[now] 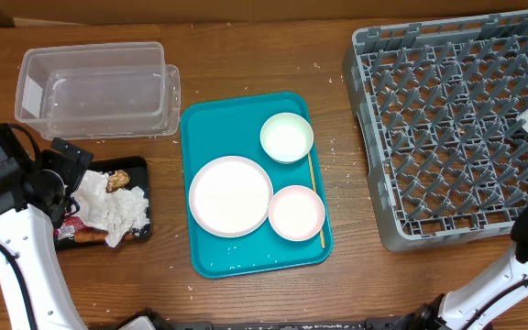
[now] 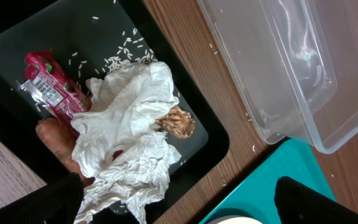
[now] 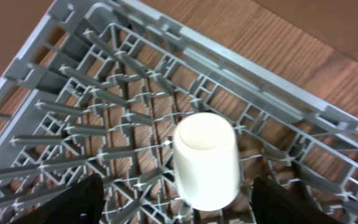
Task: Sort waste into correct bins and load items into the dishwasher
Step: 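Lift the white cup and carry it right over the dish rack, then lower the white cup into the rack's right corner and release it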
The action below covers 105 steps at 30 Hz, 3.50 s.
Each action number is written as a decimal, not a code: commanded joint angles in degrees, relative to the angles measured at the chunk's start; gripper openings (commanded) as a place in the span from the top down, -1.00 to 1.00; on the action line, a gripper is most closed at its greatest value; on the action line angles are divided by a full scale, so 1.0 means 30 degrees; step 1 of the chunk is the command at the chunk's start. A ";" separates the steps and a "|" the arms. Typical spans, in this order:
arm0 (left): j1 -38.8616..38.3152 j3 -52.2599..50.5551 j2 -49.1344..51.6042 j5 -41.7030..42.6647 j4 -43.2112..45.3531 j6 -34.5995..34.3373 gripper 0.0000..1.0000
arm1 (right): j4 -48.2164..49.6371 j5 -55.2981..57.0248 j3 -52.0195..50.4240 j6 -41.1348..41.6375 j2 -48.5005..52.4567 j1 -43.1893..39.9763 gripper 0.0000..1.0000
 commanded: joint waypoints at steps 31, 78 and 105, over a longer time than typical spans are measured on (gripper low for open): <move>0.0029 0.0321 0.0007 0.0058 0.0000 -0.0240 -1.00 | 0.2623 0.0386 0.0452 -0.0590 0.3009 -0.0386 0.92; 0.0029 0.0321 0.0007 0.0066 0.0000 -0.0240 -1.00 | -0.1319 0.0109 0.0328 0.1362 -0.1078 -0.0372 0.84; 0.0029 0.0321 0.0007 0.0058 0.0000 -0.0233 -1.00 | -0.1384 0.1392 0.0160 0.1290 0.2368 -0.0386 0.84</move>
